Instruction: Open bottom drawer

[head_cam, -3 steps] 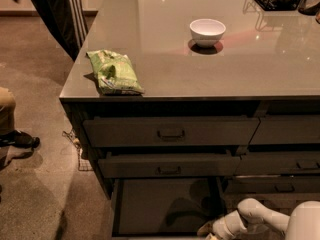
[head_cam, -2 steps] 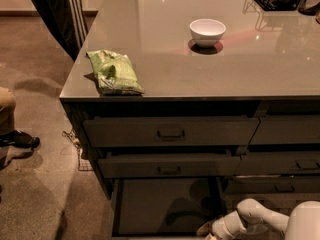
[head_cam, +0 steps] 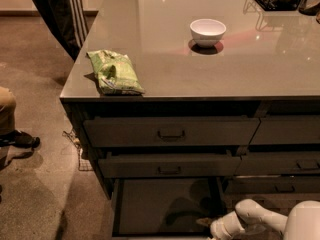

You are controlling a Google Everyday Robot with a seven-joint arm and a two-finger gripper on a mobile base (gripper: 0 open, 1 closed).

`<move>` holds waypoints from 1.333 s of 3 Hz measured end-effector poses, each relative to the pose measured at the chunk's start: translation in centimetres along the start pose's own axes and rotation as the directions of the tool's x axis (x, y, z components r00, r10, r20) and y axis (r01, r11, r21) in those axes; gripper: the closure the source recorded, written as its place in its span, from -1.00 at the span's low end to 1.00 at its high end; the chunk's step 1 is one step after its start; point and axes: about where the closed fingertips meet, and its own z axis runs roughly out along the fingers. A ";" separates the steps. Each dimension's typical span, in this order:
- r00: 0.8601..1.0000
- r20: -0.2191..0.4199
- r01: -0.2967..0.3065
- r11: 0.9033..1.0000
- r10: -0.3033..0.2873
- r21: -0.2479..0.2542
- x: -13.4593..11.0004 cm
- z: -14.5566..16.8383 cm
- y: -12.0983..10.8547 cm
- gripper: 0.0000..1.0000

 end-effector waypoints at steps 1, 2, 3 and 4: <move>1.000 0.005 0.026 0.999 -0.026 0.032 -0.3 -1.2 0.1 -1.00; 0.996 0.021 0.078 0.988 -0.081 0.134 -1.2 -5.6 0.3 -1.00; 0.992 0.013 0.120 0.958 -0.128 0.261 -2.2 -12.0 1.1 -1.00; 0.987 -0.016 0.154 0.915 -0.160 0.372 -3.7 -18.4 2.3 -1.00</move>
Offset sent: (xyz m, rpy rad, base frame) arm 0.0154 -0.0856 0.1125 -0.0303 -0.3213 -0.1149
